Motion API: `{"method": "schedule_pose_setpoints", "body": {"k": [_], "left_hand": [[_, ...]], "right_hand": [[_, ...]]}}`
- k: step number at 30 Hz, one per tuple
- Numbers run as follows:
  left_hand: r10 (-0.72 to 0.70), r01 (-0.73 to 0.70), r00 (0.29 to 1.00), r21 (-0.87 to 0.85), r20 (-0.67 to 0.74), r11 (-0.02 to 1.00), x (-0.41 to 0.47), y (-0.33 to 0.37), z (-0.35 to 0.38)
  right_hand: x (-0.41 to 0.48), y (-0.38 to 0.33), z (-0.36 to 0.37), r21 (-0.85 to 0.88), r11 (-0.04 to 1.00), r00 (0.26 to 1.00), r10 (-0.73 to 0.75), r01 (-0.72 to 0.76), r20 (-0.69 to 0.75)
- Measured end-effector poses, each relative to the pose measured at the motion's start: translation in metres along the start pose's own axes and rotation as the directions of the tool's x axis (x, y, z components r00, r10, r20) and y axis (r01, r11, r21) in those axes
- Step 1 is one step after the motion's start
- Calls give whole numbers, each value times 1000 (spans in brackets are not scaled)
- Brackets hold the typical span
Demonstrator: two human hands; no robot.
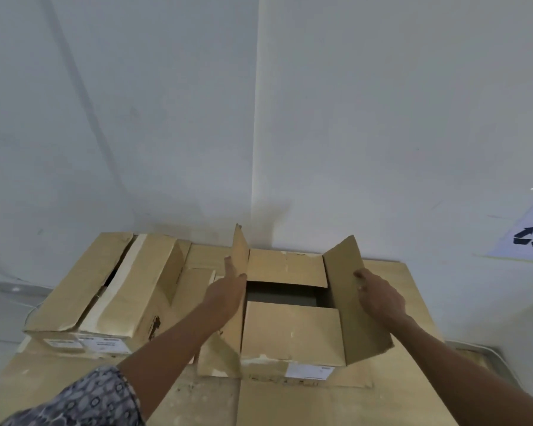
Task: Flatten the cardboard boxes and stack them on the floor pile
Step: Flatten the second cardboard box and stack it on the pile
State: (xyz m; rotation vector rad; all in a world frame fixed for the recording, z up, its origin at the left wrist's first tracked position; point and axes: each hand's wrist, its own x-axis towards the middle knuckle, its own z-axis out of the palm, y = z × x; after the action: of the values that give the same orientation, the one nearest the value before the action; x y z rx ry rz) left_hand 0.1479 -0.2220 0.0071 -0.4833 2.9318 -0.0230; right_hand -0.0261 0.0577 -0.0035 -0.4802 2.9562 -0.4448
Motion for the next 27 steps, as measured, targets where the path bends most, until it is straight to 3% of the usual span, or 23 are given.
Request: {"method": "schedule_pose_setpoints", "body": {"k": [4,6,9,11,16,21,23,27], "left_hand": [[-31,43,996,140,-85,989,1,31,17],[-18,44,995,258,-103,965,2,42,22],[11,18,997,359,-78,933,5,53,27],[26,-17,1000,397,-17,918,6,58,39],[34,-49,998,350,49,935,8,60,73],[74,-70,997,117,-25,991,4,46,68],[107,-92,981,98,-163,991,2,39,63],[-18,21,984,12,-178,1000,-10,32,44]], "right_hand": [[6,31,-2,-233,972,998,24,-8,66],[11,30,8,-479,876,998,-23,52,66],[13,10,26,-632,751,980,-181,190,80],[17,-6,41,-645,718,960,-258,263,105],[36,-17,75,-632,729,964,-233,262,130],[57,-2,63,-639,714,949,-301,287,91],[62,4,49,-609,750,959,-276,256,64],[71,7,30,-498,849,976,-215,178,-18]]}}
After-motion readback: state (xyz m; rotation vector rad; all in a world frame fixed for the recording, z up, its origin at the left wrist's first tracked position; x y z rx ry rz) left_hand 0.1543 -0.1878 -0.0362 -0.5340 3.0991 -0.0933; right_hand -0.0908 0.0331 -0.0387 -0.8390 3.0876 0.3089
